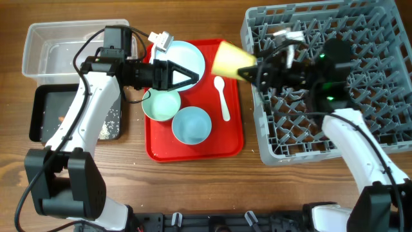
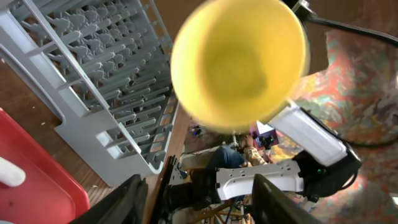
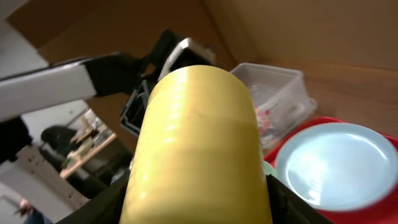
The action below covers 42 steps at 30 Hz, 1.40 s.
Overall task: Sort waste into correct bins and load items into the dishwasher rack
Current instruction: 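Carry the yellow cup with the right gripper into the dish rack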
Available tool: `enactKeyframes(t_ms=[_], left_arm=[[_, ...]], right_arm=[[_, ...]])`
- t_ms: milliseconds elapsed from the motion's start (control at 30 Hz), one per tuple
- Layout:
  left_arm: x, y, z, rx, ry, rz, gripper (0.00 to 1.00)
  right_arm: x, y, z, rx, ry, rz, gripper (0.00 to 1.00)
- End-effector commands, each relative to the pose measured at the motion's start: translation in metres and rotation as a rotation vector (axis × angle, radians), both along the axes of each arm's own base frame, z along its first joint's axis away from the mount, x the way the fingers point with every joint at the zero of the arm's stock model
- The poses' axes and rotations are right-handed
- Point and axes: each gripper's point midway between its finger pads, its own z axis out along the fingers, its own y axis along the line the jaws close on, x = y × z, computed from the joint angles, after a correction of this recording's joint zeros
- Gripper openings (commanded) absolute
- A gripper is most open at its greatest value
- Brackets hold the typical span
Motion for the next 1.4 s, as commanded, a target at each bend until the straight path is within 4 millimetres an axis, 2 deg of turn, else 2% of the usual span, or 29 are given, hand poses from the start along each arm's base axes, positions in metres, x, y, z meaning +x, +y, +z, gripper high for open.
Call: enactKeyframes(t_ms=[0, 33, 100, 167, 200, 233, 300, 400, 467, 533, 600, 700, 800, 867, 1033, 1367], left_arm=[[0.010, 0.002, -0.009, 0.129, -0.072, 0.057, 0.76], [0.020, 0.008, -0.026, 0.233, -0.082, 0.108, 0.82], [0.044, 0.034, -0.065, 0.506, -0.111, 0.243, 0.98], [0.063, 0.067, -0.091, 0.740, -0.120, 0.376, 1.00], [0.076, 0.096, -0.103, 0.896, -0.110, 0.494, 1.00], [0.083, 0.114, -0.107, 0.982, -0.112, 0.560, 1.00], [0.090, 0.139, -0.111, 1.085, -0.124, 0.634, 1.00], [0.097, 0.185, -0.112, 1.249, -0.124, 0.762, 1.00], [0.096, 0.214, -0.111, 1.336, -0.099, 0.845, 1.00], [0.093, 0.254, -0.108, 1.416, -0.027, 0.997, 1.00], [0.089, 0.284, -0.105, 1.462, 0.015, 1.084, 1.00], [0.080, 0.324, -0.104, 1.470, 0.081, 1.166, 1.00], [0.069, 0.357, -0.104, 1.476, 0.143, 1.232, 1.00], [0.062, 0.373, -0.105, 1.475, 0.175, 1.263, 1.00], [0.053, 0.394, -0.105, 1.479, 0.216, 1.305, 1.00], [0.052, 0.395, -0.105, 1.479, 0.219, 1.309, 1.00]], right_arm=[[0.012, -0.022, -0.005, -0.005, 0.030, -0.060, 0.32], [0.014, -0.025, -0.005, -0.008, 0.027, -0.077, 0.34], [0.019, -0.032, -0.003, -0.022, 0.027, -0.142, 0.35], [0.025, -0.041, -0.009, -0.078, 0.053, -0.249, 0.36], [0.027, -0.051, -0.019, -0.151, 0.078, -0.338, 0.36], [0.026, -0.056, -0.023, -0.196, 0.088, -0.375, 0.36], [0.022, -0.071, -0.030, -0.310, 0.127, -0.467, 0.36], [0.013, -0.101, -0.026, -0.498, 0.189, -0.613, 0.36], [0.004, -0.121, -0.018, -0.598, 0.252, -0.696, 0.36], [-0.008, -0.137, -0.013, -0.683, 0.320, -0.761, 0.35], [-0.023, -0.142, -0.013, -0.730, 0.385, -0.765, 0.35], [-0.047, -0.151, -0.031, -0.805, 0.527, -0.773, 0.44], [-0.067, -0.176, -0.055, -0.922, 0.700, -0.877, 0.45], [-0.073, -0.182, -0.067, -0.972, 0.771, -0.881, 0.45], [-0.067, -0.182, -0.099, -1.037, 0.889, -0.820, 0.45], [-0.058, -0.182, -0.152, -1.131, 1.045, -0.718, 0.47]])
